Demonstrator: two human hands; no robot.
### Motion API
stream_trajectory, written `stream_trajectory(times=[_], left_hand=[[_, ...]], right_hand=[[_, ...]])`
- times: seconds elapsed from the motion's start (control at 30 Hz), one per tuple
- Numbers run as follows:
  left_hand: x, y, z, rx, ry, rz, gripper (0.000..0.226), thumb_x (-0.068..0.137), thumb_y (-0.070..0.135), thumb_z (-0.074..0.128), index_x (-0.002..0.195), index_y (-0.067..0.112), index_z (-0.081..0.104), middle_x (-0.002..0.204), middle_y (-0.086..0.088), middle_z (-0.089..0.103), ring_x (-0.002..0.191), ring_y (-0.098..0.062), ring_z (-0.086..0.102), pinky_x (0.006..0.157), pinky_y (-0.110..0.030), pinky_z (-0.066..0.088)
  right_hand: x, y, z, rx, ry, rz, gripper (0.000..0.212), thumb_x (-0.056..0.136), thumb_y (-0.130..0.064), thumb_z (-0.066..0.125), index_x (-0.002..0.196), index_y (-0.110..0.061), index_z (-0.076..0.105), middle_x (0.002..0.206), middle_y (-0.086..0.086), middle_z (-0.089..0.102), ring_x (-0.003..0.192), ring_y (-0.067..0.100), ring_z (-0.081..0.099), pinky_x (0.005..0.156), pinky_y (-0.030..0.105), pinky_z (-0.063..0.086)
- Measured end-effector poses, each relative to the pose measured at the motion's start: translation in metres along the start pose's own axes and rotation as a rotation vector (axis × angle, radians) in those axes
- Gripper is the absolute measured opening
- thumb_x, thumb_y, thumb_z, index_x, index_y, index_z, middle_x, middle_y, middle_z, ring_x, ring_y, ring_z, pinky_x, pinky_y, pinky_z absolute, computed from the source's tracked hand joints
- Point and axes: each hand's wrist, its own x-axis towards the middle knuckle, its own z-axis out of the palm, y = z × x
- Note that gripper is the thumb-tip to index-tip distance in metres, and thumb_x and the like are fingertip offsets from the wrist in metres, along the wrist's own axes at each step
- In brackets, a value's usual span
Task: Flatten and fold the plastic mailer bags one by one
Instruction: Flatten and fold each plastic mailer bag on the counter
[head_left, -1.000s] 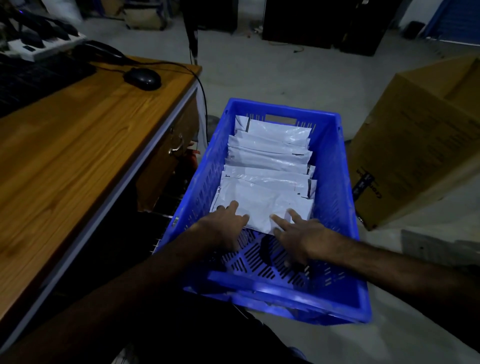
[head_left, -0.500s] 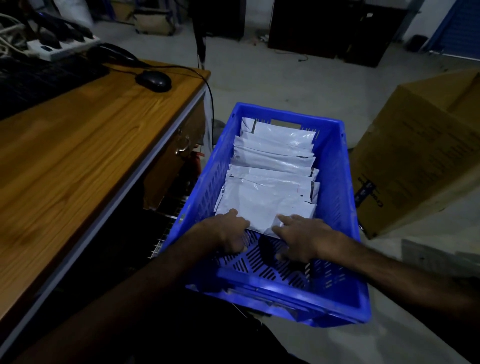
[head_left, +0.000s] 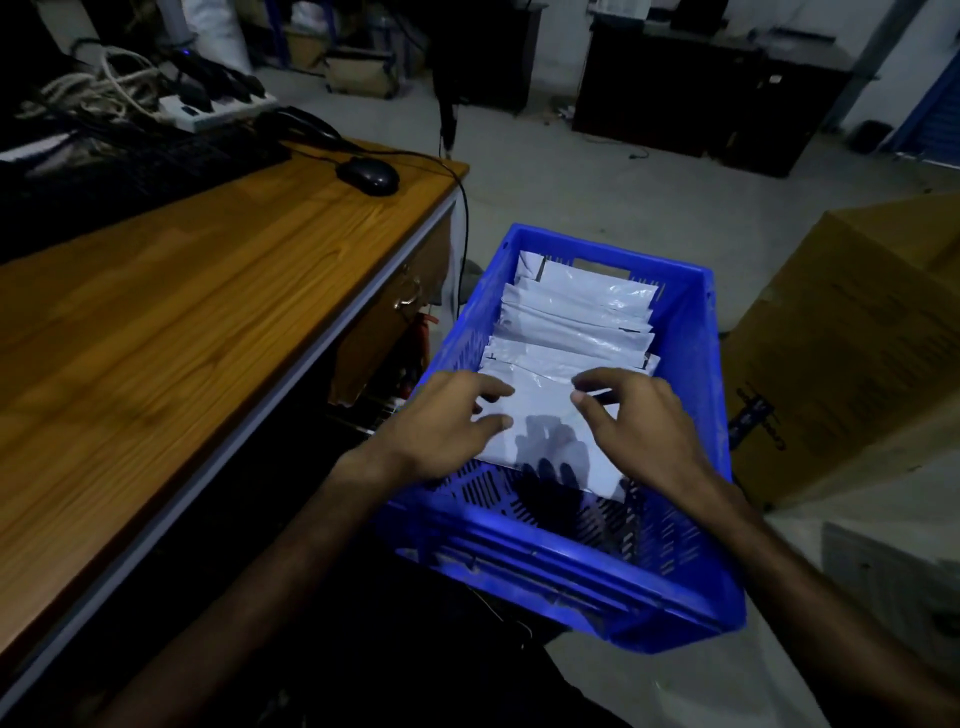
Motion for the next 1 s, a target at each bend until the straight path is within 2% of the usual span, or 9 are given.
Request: stream_trajectory(times=[0.07,0.2,0.27,0.3,0.37,0.5,0.63,0.83,1.0], left_hand=[[-0.019,0.006,-0.014,-0.085,0.171,0.048,0.034,0.097,0.026,0.072,0.130,0.021,0.072,0.117,0.007,0.074,0.093,0.001,0.068,0.089,-0.029,0.057],[-0.074,0.001,-0.049,-0.155,0.495,0.079,0.022,0.094,0.013,0.073,0.115,0.017,0.079,0.099,0.010,0.075,0.088,0.000,0.070,0.080,-0.019,0.053],[-0.111,-0.010,-0.068,-0.142,0.594,0.054,0.022,0.095,0.014,0.072,0.116,0.017,0.079,0.103,0.008,0.075,0.094,0.000,0.070,0.083,-0.020,0.052],[-0.132,-0.016,-0.076,-0.123,0.634,0.037,0.023,0.096,0.019,0.070,0.117,0.018,0.078,0.107,0.008,0.075,0.098,-0.001,0.069,0.086,-0.025,0.054],[-0.179,-0.024,-0.093,-0.073,0.716,-0.016,0.026,0.097,0.025,0.066,0.119,0.019,0.076,0.113,0.009,0.074,0.105,-0.004,0.069,0.087,-0.034,0.058],[-0.283,-0.029,-0.117,0.061,0.926,-0.194,0.029,0.096,0.027,0.065,0.122,0.019,0.074,0.116,0.009,0.071,0.109,-0.003,0.067,0.088,-0.028,0.057],[-0.391,-0.025,-0.121,0.162,1.164,-0.437,0.023,0.101,0.019,0.069,0.124,0.015,0.073,0.119,0.006,0.070,0.112,-0.006,0.065,0.089,-0.021,0.055],[-0.518,-0.016,-0.107,0.344,1.446,-0.754,0.024,0.099,0.015,0.068,0.122,0.011,0.074,0.119,-0.003,0.070,0.113,-0.017,0.067,0.088,-0.031,0.057],[-0.586,-0.028,-0.112,0.476,1.549,-0.941,0.021,0.099,0.014,0.070,0.119,0.014,0.075,0.116,-0.001,0.070,0.107,-0.015,0.068,0.084,-0.031,0.060]], right_hand=[[-0.005,-0.020,-0.005,0.136,0.066,-0.033,0.020,0.100,-0.037,0.064,0.114,-0.029,0.075,0.109,-0.021,0.074,0.098,-0.003,0.068,0.085,0.042,0.060],[-0.023,-0.078,-0.009,0.421,0.081,-0.132,0.014,0.101,-0.025,0.066,0.111,-0.024,0.076,0.105,-0.019,0.075,0.098,-0.001,0.068,0.080,0.025,0.056],[-0.033,-0.112,-0.005,0.513,0.058,-0.241,0.014,0.101,-0.020,0.066,0.111,-0.022,0.076,0.106,-0.015,0.075,0.098,0.002,0.069,0.078,0.017,0.052],[-0.038,-0.130,-0.001,0.549,0.038,-0.305,0.015,0.101,-0.017,0.066,0.112,-0.019,0.076,0.108,-0.013,0.076,0.099,0.003,0.069,0.080,0.015,0.051],[-0.048,-0.167,0.011,0.618,-0.013,-0.429,0.016,0.102,-0.014,0.065,0.113,-0.016,0.076,0.109,-0.010,0.076,0.100,0.005,0.070,0.084,0.020,0.053],[-0.071,-0.243,0.044,0.804,-0.239,-0.602,0.016,0.103,-0.017,0.064,0.116,-0.019,0.074,0.112,-0.005,0.075,0.106,0.012,0.071,0.088,0.036,0.059],[-0.112,-0.325,0.079,0.948,-0.537,-0.748,0.018,0.103,-0.016,0.064,0.112,-0.029,0.072,0.113,-0.008,0.074,0.106,0.008,0.070,0.080,0.022,0.056],[-0.182,-0.424,0.131,1.013,-0.847,-1.017,0.017,0.103,-0.018,0.063,0.118,-0.025,0.071,0.116,-0.008,0.072,0.108,0.007,0.067,0.082,0.019,0.052],[-0.237,-0.496,0.177,0.980,-1.008,-1.160,0.019,0.104,-0.023,0.062,0.121,-0.023,0.072,0.118,-0.012,0.070,0.108,0.005,0.065,0.084,0.037,0.060]])
